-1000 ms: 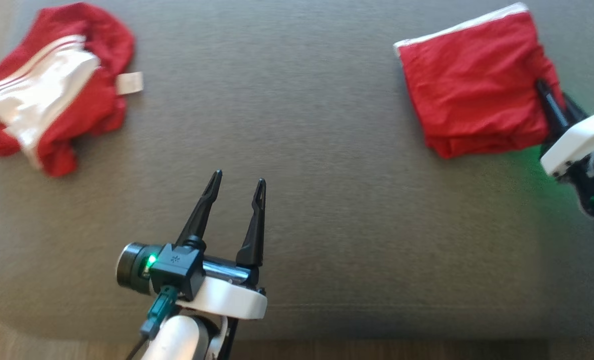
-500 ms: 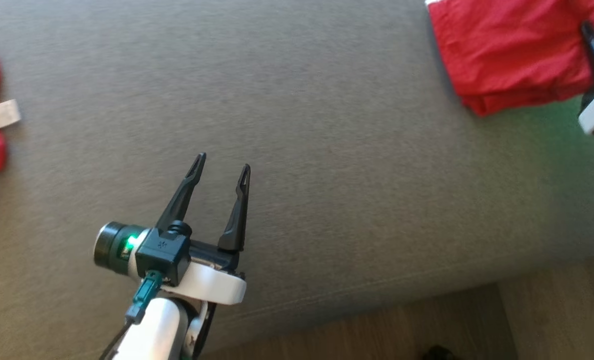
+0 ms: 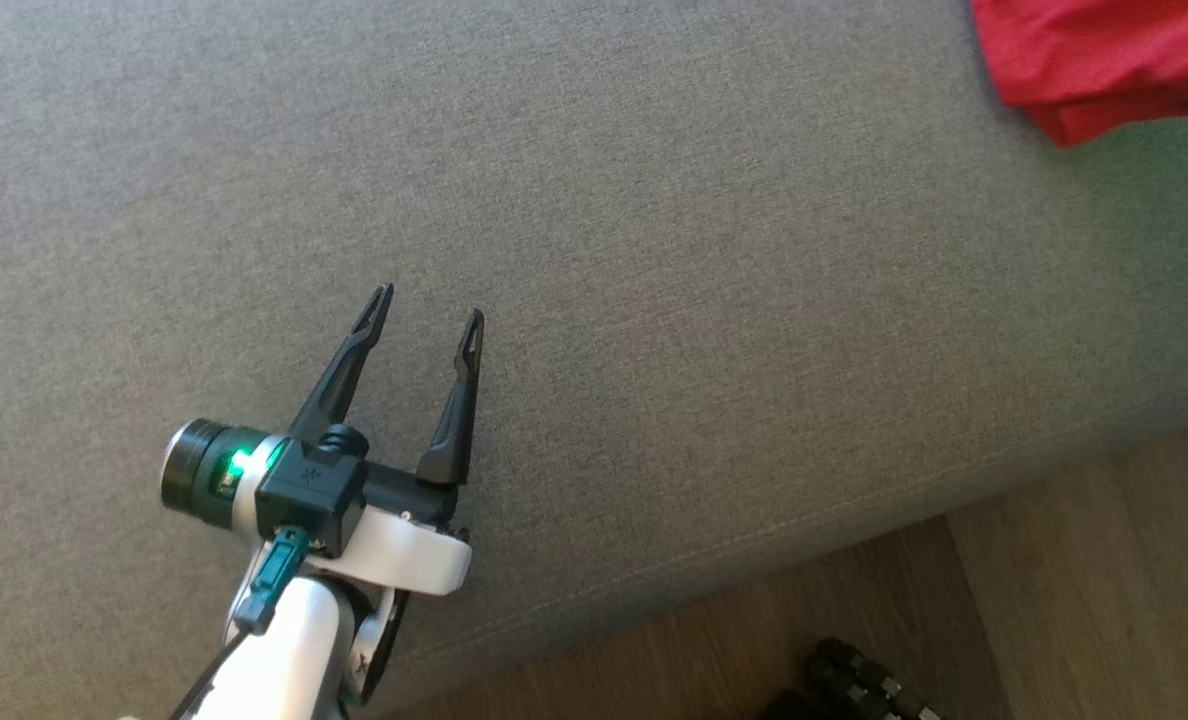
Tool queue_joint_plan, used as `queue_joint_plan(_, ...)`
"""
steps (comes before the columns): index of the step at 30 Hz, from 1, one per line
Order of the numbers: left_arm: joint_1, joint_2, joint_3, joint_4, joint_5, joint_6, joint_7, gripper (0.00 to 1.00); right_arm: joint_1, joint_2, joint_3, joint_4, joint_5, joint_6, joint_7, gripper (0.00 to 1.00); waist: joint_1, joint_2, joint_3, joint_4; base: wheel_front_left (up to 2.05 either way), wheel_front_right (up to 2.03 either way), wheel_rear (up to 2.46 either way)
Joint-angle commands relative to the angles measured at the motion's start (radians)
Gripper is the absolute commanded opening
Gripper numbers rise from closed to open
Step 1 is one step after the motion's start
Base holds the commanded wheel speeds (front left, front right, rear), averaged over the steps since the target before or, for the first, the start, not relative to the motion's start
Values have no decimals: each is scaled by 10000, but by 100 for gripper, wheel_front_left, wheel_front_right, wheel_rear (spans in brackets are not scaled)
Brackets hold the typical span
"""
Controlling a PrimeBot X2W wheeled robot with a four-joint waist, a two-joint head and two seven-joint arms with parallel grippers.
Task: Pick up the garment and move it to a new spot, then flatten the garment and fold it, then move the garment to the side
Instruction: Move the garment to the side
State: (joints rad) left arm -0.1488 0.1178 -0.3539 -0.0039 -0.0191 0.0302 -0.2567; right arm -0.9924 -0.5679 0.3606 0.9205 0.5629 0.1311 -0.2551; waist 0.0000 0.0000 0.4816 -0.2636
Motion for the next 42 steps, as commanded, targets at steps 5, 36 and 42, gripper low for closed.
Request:
queue_joint_plan(5, -298, 32, 174, -307, 75, -56, -51, 100, 82, -111, -955, 23, -1140, -4, -65, 100, 0, 0, 146, 111, 0, 0, 0)
queue_joint_plan(36, 1012, -669, 1219, -202, -1911, 795, -51, 100, 5929, 4544, -3079, -5833, -4811, -4, -66, 100, 0, 0, -3234, 1787, 0, 0, 0)
queue_joint_plan(42, 1525, -673, 1204, -363, -2147, 935, -51, 100, 7424, 4998, -3510, -7065, -4984, -4, -66, 100, 0, 0, -4000, 2236, 0, 0, 0)
